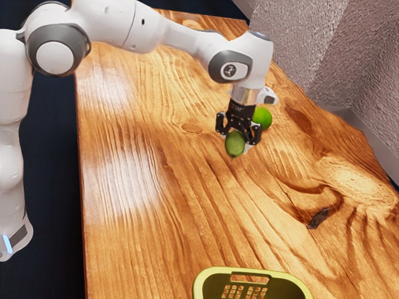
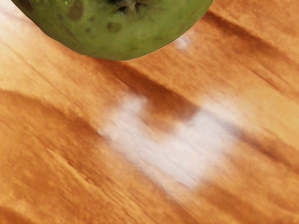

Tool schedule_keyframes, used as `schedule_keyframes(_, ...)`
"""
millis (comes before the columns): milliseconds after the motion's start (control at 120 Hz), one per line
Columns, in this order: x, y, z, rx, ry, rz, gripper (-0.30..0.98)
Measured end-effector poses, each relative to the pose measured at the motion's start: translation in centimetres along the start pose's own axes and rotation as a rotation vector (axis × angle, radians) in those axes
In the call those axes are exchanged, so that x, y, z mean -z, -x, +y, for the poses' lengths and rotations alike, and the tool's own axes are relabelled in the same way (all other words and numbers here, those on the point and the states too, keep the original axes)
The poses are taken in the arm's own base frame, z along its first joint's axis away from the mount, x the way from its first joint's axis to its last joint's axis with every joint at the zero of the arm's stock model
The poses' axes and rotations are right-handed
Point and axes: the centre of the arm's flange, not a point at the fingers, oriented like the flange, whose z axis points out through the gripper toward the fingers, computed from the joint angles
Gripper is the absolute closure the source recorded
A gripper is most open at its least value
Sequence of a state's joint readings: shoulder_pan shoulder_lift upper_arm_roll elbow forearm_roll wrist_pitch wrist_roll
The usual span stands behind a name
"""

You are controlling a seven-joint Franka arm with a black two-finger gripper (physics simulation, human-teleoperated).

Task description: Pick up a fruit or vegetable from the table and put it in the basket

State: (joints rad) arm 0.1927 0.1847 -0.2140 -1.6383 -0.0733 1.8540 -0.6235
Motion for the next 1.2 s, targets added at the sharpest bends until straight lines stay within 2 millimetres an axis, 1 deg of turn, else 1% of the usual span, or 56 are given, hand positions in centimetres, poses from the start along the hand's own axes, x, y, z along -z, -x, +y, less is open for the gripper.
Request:
schedule_keyframes(75,1.4,2.1,2.5,-0.053,0.013,-0.002,0.55)
schedule_keyframes(125,2.0,3.6,4.0,-0.086,0.016,-0.008,0.55)
schedule_keyframes(208,2.7,6.8,6.6,-0.154,0.021,-0.019,0.54)
schedule_keyframes(308,3.1,10.9,10.0,-0.242,0.029,-0.033,0.54)
schedule_keyframes(400,3.4,15.0,13.0,-0.328,0.039,-0.046,0.53)
schedule_keyframes(567,3.5,21.5,16.6,-0.452,0.049,-0.071,0.53)
schedule_keyframes(700,4.4,26.7,18.6,-0.539,0.060,-0.068,0.53)
schedule_keyframes(858,5.4,31.2,19.9,-0.607,0.071,-0.060,0.53)
schedule_keyframes(1083,6.7,38.3,21.6,-0.715,0.099,-0.051,0.52)
schedule_keyframes(1200,6.7,41.0,22.6,-0.757,0.127,-0.055,0.52)
